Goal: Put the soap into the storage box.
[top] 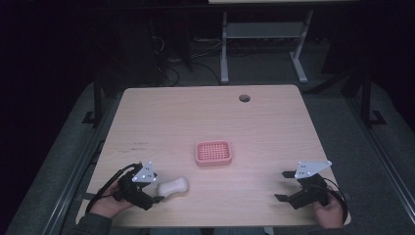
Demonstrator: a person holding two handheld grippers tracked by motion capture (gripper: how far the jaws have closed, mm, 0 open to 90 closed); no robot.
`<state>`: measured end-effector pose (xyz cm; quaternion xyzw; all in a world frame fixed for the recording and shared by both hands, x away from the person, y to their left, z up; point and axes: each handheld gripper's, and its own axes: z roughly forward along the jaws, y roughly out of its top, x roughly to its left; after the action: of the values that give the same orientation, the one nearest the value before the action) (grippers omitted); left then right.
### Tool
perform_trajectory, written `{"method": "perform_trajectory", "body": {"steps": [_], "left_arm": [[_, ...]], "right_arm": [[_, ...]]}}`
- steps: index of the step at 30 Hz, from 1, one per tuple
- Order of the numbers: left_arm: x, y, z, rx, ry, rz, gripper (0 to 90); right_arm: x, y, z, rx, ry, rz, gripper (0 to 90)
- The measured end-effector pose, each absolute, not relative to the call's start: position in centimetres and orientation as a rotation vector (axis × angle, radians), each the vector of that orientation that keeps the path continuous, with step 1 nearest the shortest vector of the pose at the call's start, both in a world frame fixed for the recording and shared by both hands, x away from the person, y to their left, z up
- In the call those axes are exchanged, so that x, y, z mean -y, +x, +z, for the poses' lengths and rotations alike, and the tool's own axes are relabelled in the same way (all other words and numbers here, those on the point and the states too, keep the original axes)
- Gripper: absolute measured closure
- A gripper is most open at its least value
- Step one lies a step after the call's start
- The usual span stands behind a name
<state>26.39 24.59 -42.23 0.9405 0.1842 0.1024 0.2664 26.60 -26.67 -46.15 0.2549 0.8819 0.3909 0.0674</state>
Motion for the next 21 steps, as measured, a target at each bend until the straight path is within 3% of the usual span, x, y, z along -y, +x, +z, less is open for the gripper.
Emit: {"method": "perform_trajectory", "body": {"steps": [21], "left_arm": [[-22.9,27.4,-42.6,-0.454,2.560,0.253,17.1]], "right_arm": [[26.7,26.7,-46.1,-2.652,0.770,1.187,14.1]]}}
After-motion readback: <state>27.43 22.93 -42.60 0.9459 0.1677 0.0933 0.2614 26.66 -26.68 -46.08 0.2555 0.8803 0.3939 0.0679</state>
